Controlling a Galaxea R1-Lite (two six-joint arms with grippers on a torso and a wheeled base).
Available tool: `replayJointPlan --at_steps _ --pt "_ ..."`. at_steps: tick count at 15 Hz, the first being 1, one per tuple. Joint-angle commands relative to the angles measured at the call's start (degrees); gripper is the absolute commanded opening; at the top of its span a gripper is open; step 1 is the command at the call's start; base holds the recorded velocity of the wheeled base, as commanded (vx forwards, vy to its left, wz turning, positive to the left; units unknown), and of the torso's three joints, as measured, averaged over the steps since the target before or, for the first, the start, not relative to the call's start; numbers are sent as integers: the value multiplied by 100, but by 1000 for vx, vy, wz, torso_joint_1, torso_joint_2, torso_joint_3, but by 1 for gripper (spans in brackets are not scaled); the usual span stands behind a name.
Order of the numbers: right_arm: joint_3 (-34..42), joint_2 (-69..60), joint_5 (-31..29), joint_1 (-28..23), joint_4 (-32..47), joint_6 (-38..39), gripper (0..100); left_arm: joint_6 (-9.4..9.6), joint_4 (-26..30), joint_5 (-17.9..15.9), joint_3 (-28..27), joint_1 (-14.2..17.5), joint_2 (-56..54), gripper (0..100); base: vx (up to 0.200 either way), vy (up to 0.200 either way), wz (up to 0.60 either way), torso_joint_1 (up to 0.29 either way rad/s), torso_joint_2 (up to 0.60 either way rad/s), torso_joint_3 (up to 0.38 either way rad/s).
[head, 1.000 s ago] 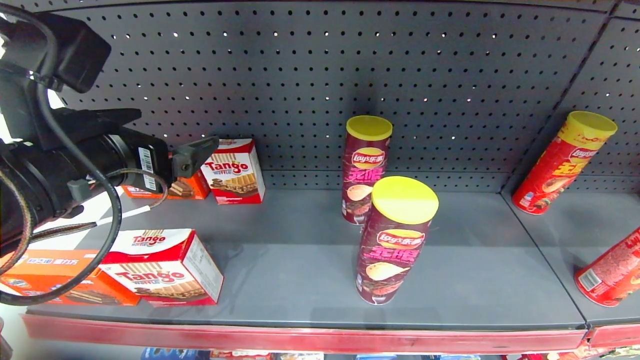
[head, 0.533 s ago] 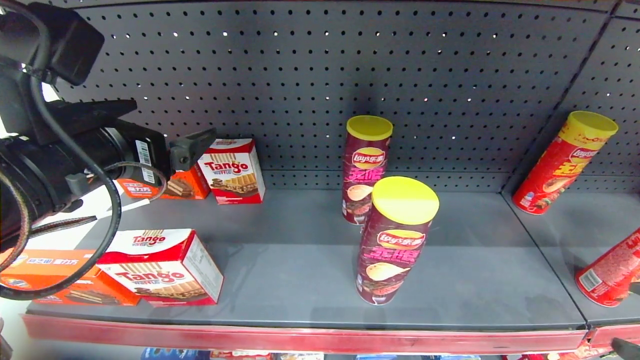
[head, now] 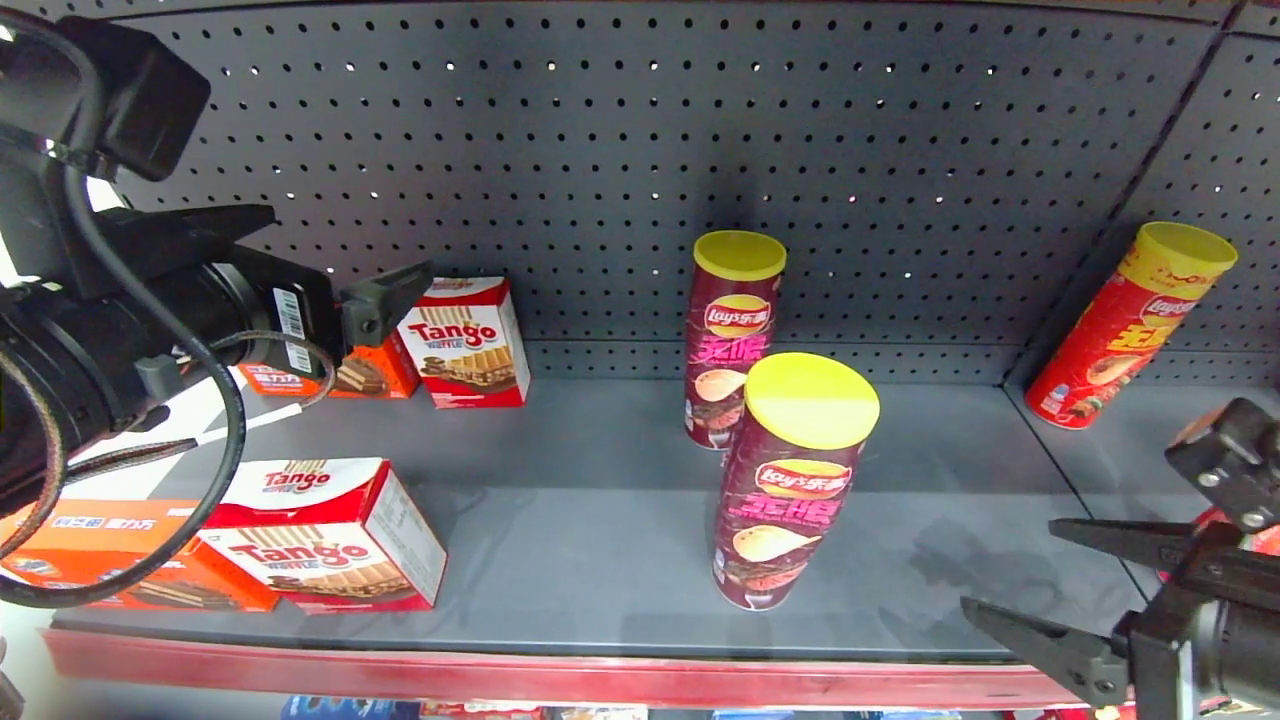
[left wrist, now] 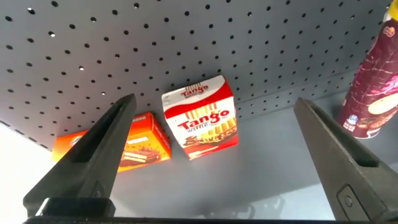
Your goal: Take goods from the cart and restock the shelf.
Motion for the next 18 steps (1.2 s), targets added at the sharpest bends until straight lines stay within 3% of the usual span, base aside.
replayJointPlan --at_steps 1,5,13,18 --pt "-292 789 -212 66 -52 -11 100 8 -1 3 -30 -2 15 100 0 0 0 0 0 0" --pt "-863 1475 -317 66 -52 -11 100 148 -150 -15 -56 -11 24 100 0 0 0 0 0 0" --pt "-1795 2459 -335 172 -69 -134 100 148 -265 -23 -74 -19 59 100 0 0 0 0 0 0" --pt "-1865 2547 -335 260 -61 -134 100 148 -265 -23 -83 -11 67 100 0 0 0 0 0 0"
